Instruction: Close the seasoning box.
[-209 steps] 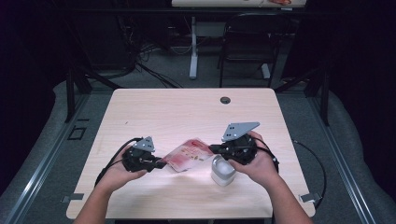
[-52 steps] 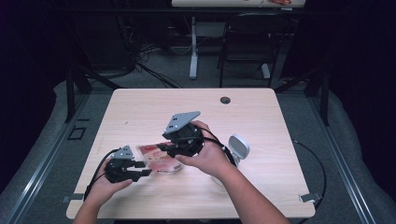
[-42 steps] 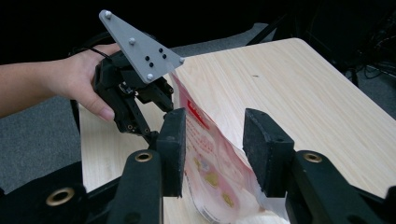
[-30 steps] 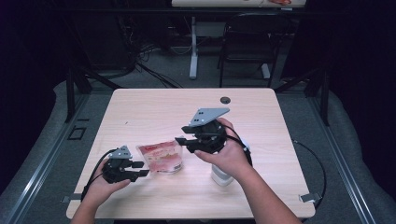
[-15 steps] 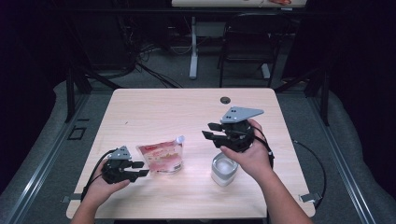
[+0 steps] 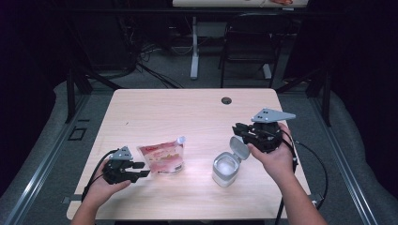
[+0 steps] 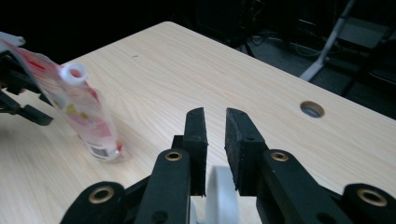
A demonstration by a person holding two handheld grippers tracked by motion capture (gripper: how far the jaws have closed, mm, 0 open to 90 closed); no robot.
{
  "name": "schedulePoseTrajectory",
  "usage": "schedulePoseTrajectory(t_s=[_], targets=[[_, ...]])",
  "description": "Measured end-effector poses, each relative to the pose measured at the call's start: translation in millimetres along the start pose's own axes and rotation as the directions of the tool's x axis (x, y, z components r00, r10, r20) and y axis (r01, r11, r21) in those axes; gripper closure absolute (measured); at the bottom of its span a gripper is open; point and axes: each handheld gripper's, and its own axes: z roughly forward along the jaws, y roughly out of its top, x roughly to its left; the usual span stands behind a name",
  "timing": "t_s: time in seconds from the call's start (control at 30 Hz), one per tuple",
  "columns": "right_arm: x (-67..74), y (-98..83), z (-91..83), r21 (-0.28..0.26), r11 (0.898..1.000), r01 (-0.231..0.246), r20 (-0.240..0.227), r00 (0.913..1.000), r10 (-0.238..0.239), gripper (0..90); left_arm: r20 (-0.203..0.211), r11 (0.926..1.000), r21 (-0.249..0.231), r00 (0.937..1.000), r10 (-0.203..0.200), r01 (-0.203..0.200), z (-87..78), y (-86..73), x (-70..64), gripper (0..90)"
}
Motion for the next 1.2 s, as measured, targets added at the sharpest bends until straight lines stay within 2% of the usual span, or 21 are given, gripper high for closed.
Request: schedulePoseTrajectory(t_s=[0.2, 0.43, 0.87, 1.2], targets=[[-13.8, -9.8, -9.5, 0.0, 0.999, -0.035, 0.041, 0.9986, 0.035, 80.8, -0.002, 1.0, -0.006, 1.0, -0.001, 0.001, -1.0, -0.5, 0.1, 57.4], [-25.0, -22.6, -13.2, 0.02, 0.998, -0.062, 0.063, 0.9962, 0.061, 84.7, -0.005, 1.0, 0.002, 0.9999, 0.009, -0.009, -0.3, -0.8, -0.2, 57.4], [-33.7, -45.1, -13.9, 0.011, 0.993, -0.115, 0.084, 0.99, 0.114, 90.0, -0.009, 1.0, -0.001, 0.9999, 0.008, -0.008, -0.1, -1.8, 1.1, 57.5], [-37.4, -67.5, -6.4, 0.045, 0.988, -0.15, 0.092, 0.985, 0.146, 90.0, -0.017, 1.0, 0.006, 0.9998, 0.006, -0.005, 0.4, -2.7, 1.9, 57.5]])
